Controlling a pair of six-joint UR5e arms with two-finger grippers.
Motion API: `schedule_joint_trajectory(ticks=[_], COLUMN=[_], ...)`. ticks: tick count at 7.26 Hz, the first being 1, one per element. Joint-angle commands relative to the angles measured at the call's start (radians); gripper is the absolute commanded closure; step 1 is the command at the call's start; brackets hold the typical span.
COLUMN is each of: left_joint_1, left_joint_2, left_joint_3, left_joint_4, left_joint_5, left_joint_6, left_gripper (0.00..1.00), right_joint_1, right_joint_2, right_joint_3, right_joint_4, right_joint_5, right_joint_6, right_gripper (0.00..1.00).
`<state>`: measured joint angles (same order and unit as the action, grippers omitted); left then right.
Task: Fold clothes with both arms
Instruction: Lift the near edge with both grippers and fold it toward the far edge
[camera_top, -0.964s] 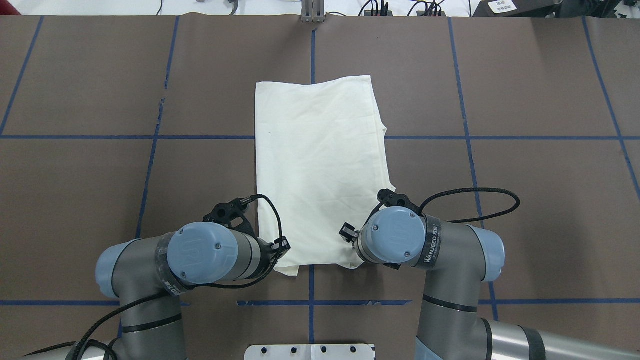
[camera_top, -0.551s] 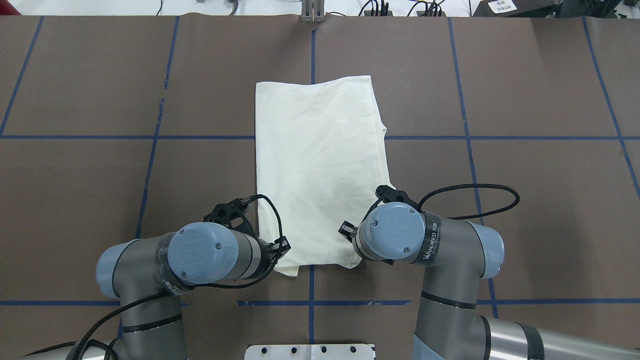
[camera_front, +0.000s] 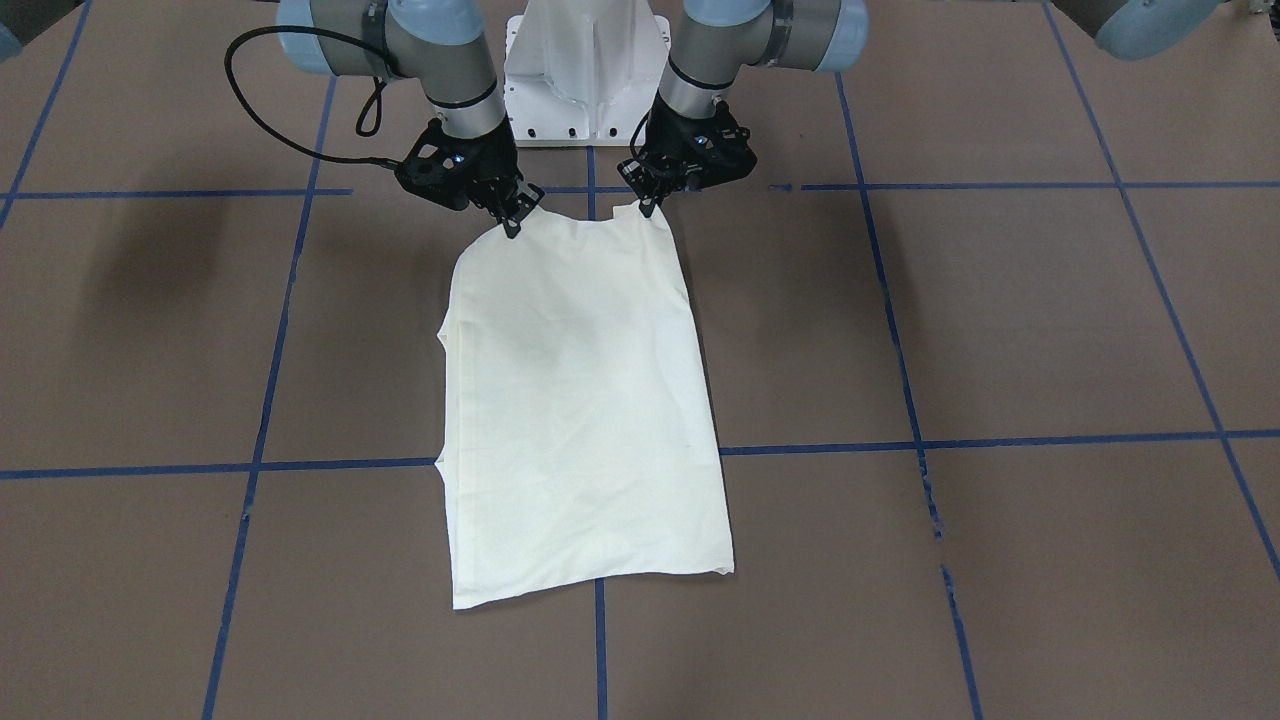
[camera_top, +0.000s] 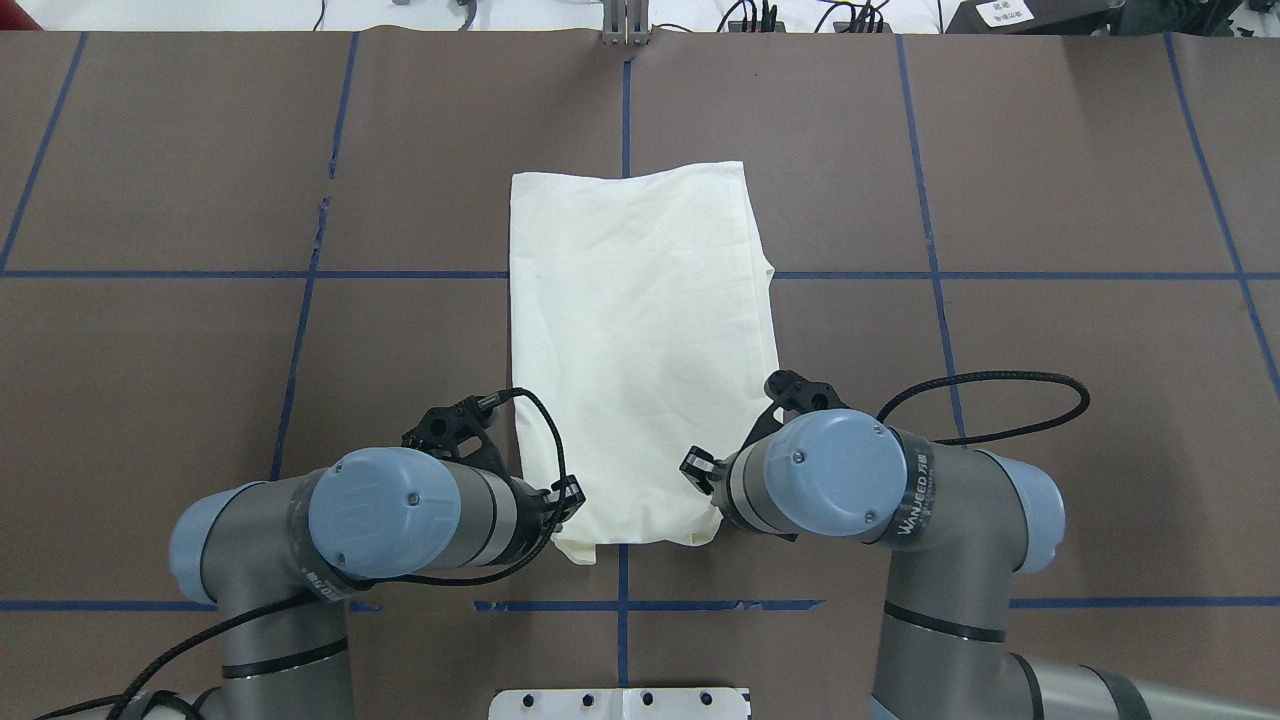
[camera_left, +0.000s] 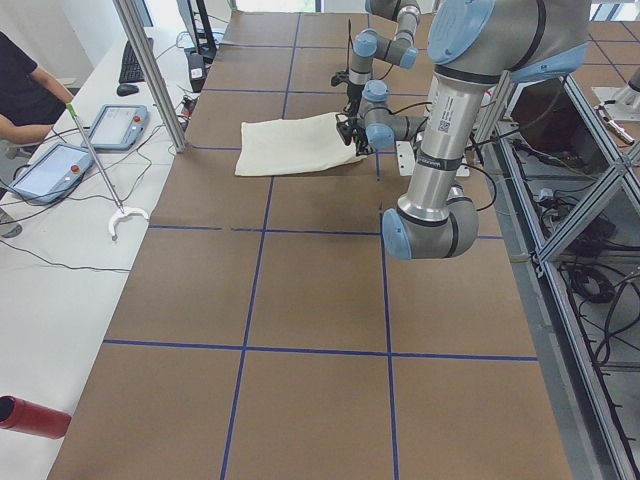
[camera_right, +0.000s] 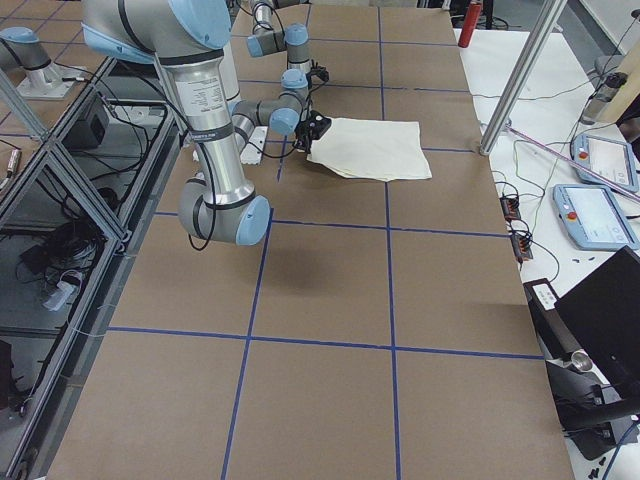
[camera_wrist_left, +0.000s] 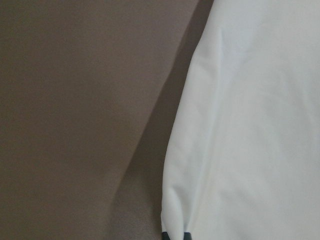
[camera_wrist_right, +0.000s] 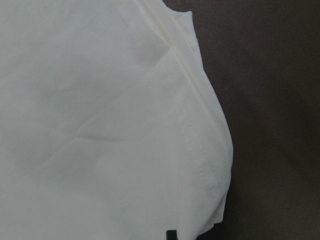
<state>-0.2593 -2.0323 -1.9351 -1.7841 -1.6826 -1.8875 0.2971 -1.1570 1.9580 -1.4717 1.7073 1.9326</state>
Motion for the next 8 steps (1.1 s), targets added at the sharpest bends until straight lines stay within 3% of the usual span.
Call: schedule_joint_trajectory(ticks=[1,4,5,7,8], left_joint_1=[0.082,0.135,0.112,-0.036,-0.107], left_joint_2=[0.030,0.024,0.024,0.011,-0.012], left_joint_3=[-0.150,-0.194,-0.193,-0.186,-0.148], left_joint_4=[0.086,0.100,0.098,0.088,0.056], left_joint_5=[0.001,-0.006,-0.019,-0.023,-0.043], left_joint_6=[-0.004,-0.009,-0.002,0.001,0.008], left_gripper=[1.00,1.00,1.00,1.00,1.00], right_joint_1=[-0.056,-0.082,-0.019,0.129,0.190], right_joint_2=[-0.064,-0.066,-0.066,-0.047,0.003], right_joint_3=[0.126,0.141,0.121,0.075,0.003], right_joint_4=[0.001,0.005,0.034,0.068,0.067], right_joint_5=[0.075,0.078,0.080,0.154,0.199], right_joint_6=[0.000,-0.009,-0.012,-0.044,-0.072], right_gripper=[1.00,1.00,1.00,1.00,1.00])
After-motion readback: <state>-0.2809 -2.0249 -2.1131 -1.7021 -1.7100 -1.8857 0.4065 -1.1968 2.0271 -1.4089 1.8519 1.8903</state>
